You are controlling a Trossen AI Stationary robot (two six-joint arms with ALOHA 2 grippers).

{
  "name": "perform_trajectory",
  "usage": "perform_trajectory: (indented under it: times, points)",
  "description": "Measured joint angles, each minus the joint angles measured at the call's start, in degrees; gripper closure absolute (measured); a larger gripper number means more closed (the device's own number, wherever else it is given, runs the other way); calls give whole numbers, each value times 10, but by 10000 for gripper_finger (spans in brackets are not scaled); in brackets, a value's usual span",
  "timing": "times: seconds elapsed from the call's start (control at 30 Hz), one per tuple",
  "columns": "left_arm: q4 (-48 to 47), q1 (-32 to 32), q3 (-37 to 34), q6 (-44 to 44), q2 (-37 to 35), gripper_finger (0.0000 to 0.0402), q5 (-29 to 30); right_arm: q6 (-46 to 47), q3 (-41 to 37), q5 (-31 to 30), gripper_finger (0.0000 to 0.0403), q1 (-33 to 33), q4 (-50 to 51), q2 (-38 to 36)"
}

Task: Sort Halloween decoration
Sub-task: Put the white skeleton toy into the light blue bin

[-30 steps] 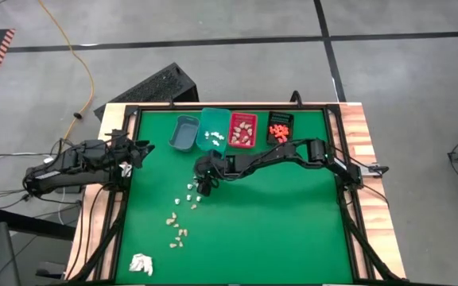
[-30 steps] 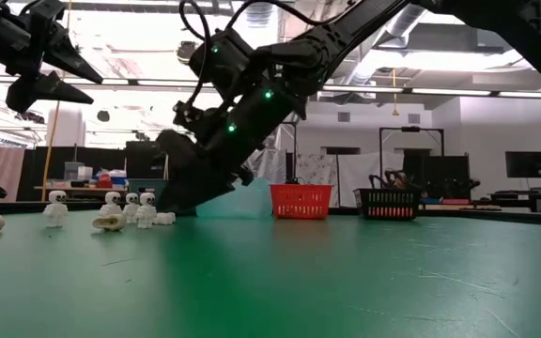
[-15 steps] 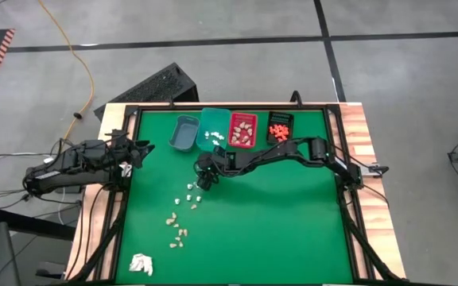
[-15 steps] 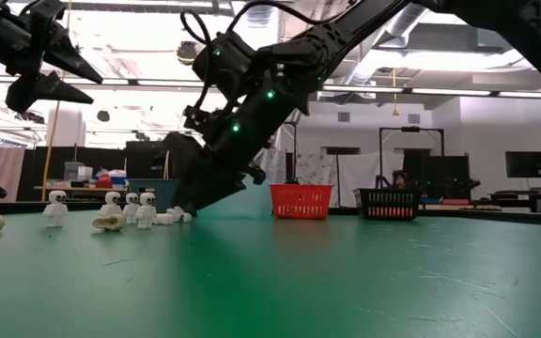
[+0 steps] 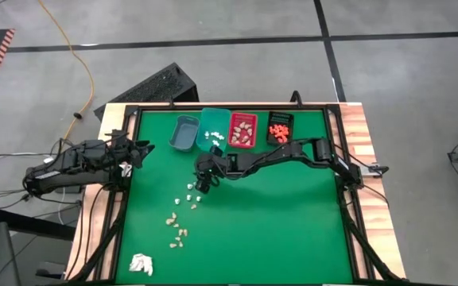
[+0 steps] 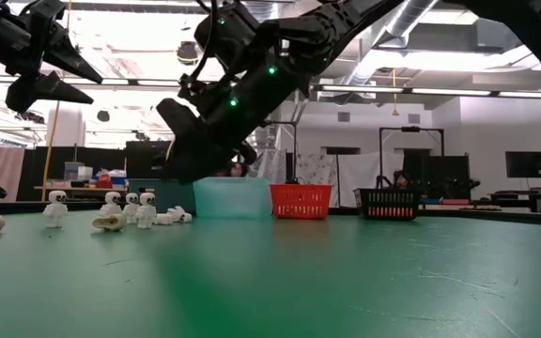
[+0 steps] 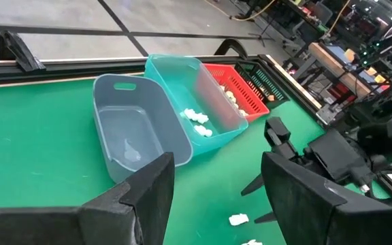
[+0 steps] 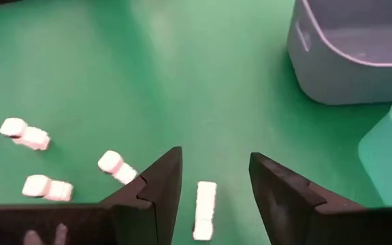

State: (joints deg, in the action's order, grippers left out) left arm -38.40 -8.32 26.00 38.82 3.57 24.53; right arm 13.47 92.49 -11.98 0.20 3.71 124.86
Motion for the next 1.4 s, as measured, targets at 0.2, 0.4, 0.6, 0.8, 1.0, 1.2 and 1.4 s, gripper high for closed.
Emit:
perform_trajectory:
  times: [0.2,0.4,0.6,0.8,1.0,1.2,1.4]
  points:
    - [-3,0,0,0,0,191,0,0,-28,2,209,3,-8,1]
    - [-4,0,0,0,0,191,0,1,-59,1,209,4,-45,0]
    - [-5,0,0,1,0,191,1,4,-83,1,209,4,-74,1]
    - [-7,0,0,8,0,191,2,6,-96,2,209,4,-90,0]
    - [-7,0,0,10,0,191,2,6,-104,16,209,4,-102,1]
    - [-8,0,0,11,0,191,3,2,-104,16,226,3,-101,1]
    - [-8,0,0,11,0,191,3,2,-103,16,271,3,-99,1]
